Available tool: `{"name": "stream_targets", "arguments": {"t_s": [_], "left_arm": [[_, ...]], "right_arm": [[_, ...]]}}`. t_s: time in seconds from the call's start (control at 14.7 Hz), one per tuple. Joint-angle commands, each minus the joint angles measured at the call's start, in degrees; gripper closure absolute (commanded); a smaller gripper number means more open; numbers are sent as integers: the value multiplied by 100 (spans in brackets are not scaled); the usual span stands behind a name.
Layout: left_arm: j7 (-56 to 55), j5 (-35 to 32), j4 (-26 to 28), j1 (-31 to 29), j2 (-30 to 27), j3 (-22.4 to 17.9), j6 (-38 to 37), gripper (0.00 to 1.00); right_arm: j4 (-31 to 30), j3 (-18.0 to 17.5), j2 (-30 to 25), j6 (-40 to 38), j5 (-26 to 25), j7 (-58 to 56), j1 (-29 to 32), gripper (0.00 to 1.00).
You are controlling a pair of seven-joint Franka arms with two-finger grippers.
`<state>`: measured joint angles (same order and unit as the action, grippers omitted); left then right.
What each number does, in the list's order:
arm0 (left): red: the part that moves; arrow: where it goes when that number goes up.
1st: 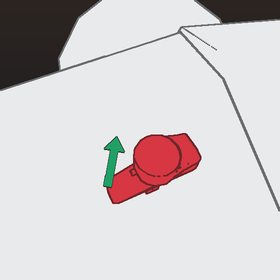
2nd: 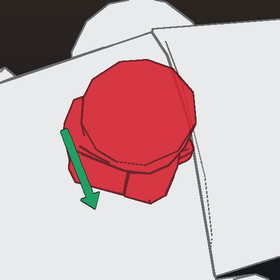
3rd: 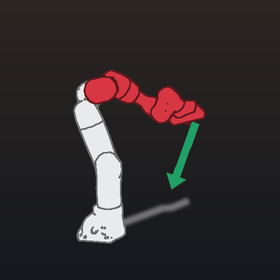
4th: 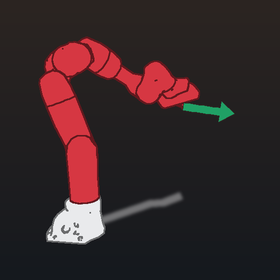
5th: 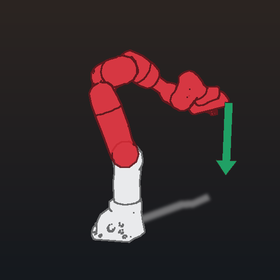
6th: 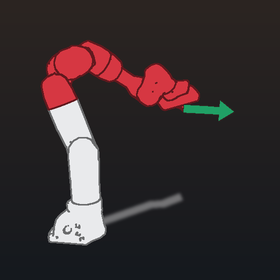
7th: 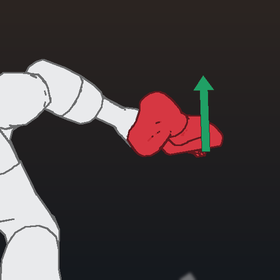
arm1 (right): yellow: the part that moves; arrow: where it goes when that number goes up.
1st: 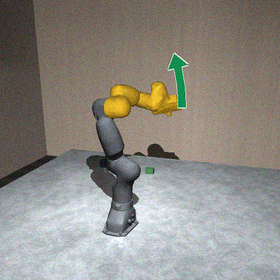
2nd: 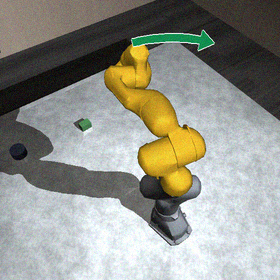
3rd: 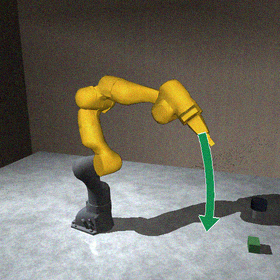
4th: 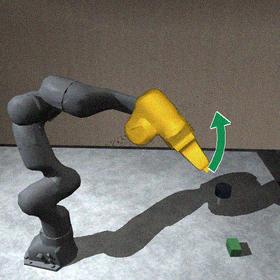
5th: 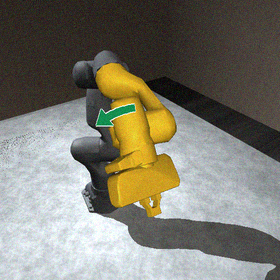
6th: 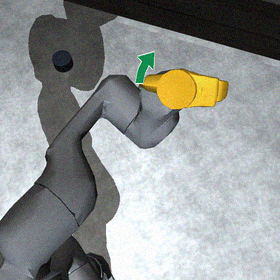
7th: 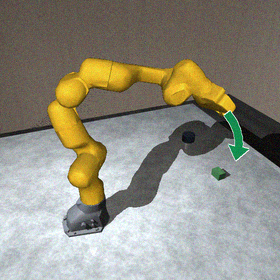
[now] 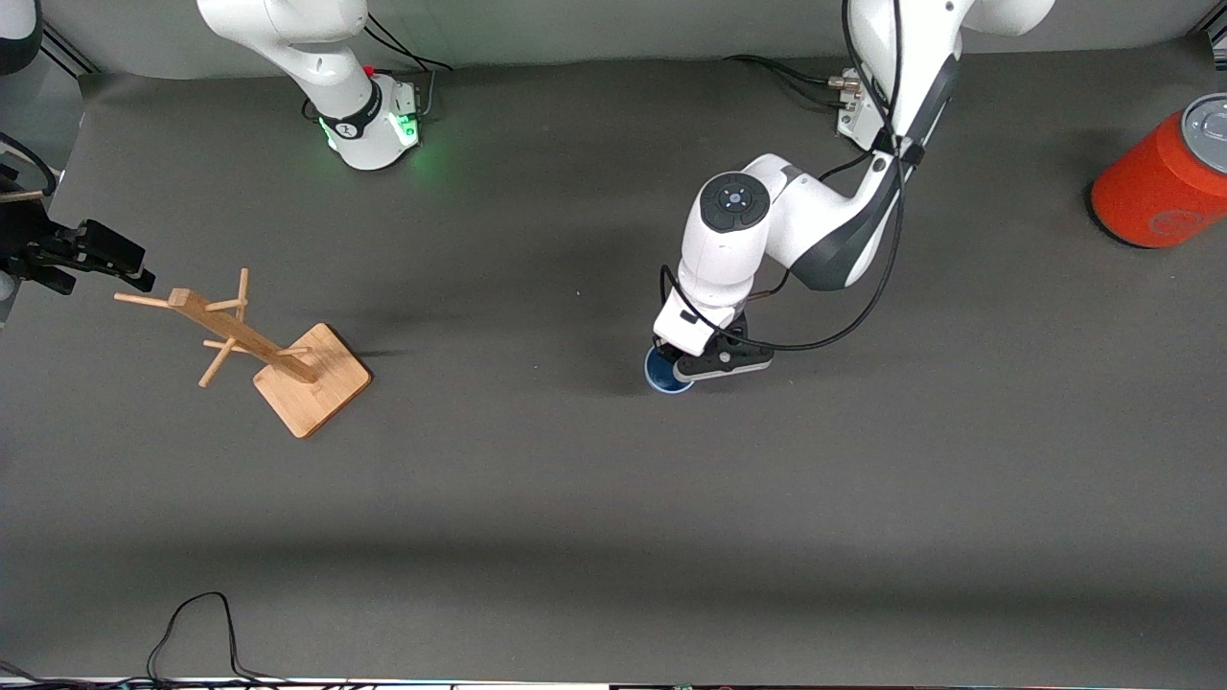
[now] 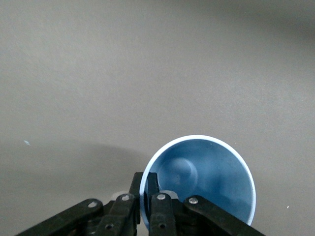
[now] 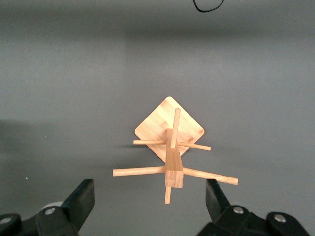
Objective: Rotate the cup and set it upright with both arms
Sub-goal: 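Rotate the cup upright with the left gripper and set it down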
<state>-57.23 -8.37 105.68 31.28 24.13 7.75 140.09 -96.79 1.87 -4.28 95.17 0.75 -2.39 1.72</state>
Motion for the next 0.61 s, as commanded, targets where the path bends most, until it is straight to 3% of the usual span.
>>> {"name": "stream_targets", "arguments": {"t_s": [0.0, 0.54], "left_arm": [[-411, -25, 339, 168, 3, -54, 465, 100], [-1563, -904, 260, 291, 637, -54, 940, 100]], "right_arm": [[-94, 15, -64, -78, -101, 273, -181, 0], [-191, 6, -126, 168, -101, 512, -199, 0]]}}
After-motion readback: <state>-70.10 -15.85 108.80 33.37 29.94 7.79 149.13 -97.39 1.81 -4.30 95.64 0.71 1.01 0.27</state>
